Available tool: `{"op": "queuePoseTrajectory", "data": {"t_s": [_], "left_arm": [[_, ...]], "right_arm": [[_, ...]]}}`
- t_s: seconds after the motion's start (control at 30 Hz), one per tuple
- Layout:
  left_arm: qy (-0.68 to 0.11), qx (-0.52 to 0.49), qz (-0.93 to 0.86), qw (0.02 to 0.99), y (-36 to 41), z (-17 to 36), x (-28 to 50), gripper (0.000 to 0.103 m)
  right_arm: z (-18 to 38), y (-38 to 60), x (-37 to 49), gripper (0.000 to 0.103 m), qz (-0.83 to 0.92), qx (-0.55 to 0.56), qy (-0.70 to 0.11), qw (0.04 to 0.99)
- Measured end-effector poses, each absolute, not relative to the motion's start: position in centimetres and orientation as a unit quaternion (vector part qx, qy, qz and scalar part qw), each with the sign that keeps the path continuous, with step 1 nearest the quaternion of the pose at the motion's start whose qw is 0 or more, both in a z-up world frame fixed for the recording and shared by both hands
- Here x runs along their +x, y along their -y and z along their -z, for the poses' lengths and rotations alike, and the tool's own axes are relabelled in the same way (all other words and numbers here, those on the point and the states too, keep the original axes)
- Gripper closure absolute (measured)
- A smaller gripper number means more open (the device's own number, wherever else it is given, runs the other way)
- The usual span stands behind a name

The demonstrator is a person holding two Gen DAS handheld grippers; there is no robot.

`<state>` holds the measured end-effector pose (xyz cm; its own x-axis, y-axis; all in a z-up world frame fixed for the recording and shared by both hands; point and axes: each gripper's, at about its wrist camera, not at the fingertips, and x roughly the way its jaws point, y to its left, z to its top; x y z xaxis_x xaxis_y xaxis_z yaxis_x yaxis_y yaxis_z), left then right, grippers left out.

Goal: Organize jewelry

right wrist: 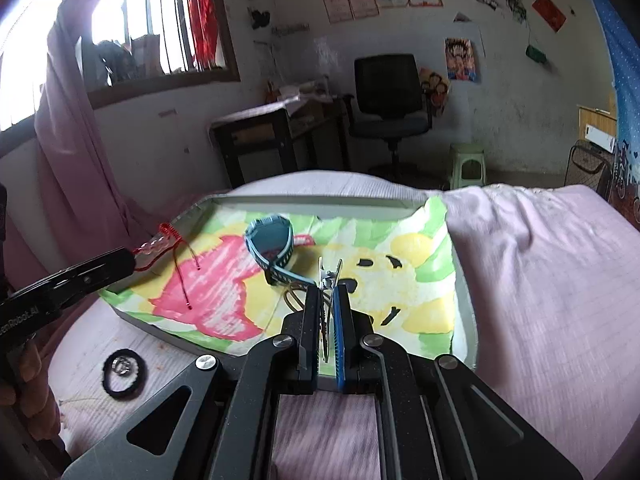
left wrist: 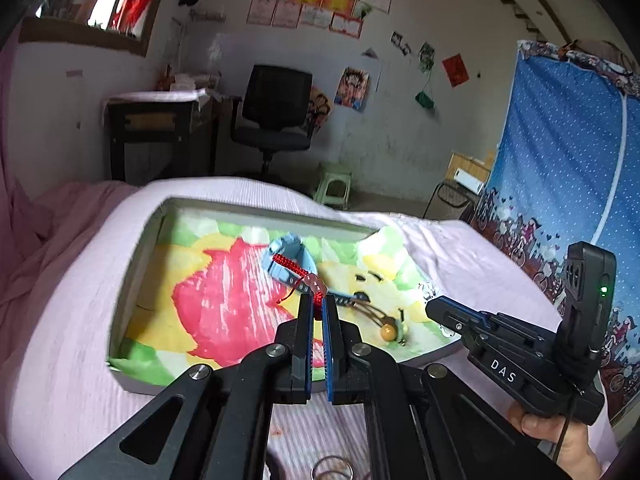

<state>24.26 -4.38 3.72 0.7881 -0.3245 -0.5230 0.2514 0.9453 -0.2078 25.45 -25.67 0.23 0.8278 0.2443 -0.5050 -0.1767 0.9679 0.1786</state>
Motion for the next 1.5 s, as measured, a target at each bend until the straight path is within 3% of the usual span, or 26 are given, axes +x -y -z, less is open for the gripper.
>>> {"op": "queuePoseTrajectory", "data": {"t_s": [0.4, 0.87, 0.97, 1.0, 1.03, 1.23, 1.37, 1.5], "left_arm": [[-0.37, -0.066, 0.125, 0.918, 4.3, -0.4, 27.1, 0.098], [-0.376, -0.075, 0.117, 0.916, 4.1, -0.5, 26.7, 0.094], [-0.359, -0.077, 0.115, 0.923, 3.8, -0.8, 25.8, 0.068], [-0.352, -0.075, 0.112, 0.926, 3.7, -1.0, 25.5, 0.052], [-0.342, -0.072, 0.105, 0.931, 3.7, -1.2, 25.1, 0.044], [-0.324, -0.065, 0.093, 0.939, 3.3, -1.8, 22.9, 0.04], [-0.3, -0.059, 0.081, 0.949, 3.0, -2.6, 20.7, 0.024], [-0.272, -0.05, 0.063, 0.959, 2.4, -2.9, 18.1, 0.012]], "right_arm": [[2.4, 24.6, 27.2, 0.097, -0.105, 0.054, -0.333, 0.935], [2.3, 24.9, 26.9, 0.094, -0.109, 0.057, -0.331, 0.935], [2.1, 25.2, 26.4, 0.092, -0.106, 0.056, -0.327, 0.937], [2.0, 25.2, 26.2, 0.092, -0.105, 0.057, -0.326, 0.938], [1.9, 25.3, 25.9, 0.092, -0.104, 0.057, -0.324, 0.939], [0.9, 26.0, 23.9, 0.092, -0.099, 0.057, -0.304, 0.946], [-0.2, 26.6, 21.5, 0.062, -0.096, 0.066, -0.272, 0.955], [-1.0, 26.8, 19.0, 0.05, -0.097, 0.077, -0.245, 0.962]]}}
